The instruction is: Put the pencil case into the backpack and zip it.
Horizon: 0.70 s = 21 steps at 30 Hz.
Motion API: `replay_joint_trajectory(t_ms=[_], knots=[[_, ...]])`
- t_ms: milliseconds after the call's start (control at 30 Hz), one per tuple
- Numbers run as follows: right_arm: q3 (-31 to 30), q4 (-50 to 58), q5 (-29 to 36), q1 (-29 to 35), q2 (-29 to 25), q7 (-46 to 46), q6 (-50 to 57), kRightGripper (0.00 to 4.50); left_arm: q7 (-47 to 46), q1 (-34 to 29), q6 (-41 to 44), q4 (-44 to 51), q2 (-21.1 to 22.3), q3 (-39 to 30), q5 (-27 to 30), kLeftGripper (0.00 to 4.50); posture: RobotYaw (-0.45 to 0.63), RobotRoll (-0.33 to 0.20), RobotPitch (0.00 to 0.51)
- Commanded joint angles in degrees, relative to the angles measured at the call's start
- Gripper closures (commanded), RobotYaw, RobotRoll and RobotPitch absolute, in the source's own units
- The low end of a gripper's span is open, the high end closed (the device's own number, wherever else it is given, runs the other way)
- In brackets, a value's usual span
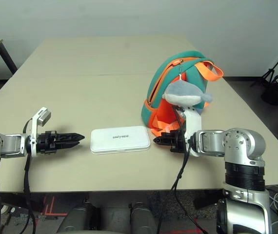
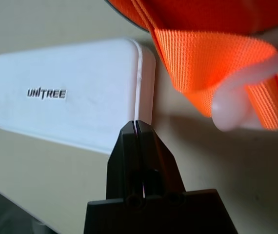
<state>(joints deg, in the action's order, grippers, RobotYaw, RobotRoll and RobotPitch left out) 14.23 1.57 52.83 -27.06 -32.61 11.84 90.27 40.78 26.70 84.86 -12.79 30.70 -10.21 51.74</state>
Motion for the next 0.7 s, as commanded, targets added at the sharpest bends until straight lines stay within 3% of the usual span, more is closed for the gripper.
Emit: replay_joint_trajectory(t_ms=[33, 700], knots=[[0.1, 0.0, -2.5, -0.9, 1.5, -0.9, 2.2, 4.48, 0.6, 1.0, -0.6, -2.0, -0.4, 1.2, -1.5, 0.00, 0.09, 0.000, 0.041], [-3.6, 3.2, -12.6, 0.6, 3.8, 2.7, -1.9, 4.48, 2.5, 3.1, -6.3, -9.0, -3.7, 4.8, -6.9, 0.00, 0.08, 0.000, 0.035]])
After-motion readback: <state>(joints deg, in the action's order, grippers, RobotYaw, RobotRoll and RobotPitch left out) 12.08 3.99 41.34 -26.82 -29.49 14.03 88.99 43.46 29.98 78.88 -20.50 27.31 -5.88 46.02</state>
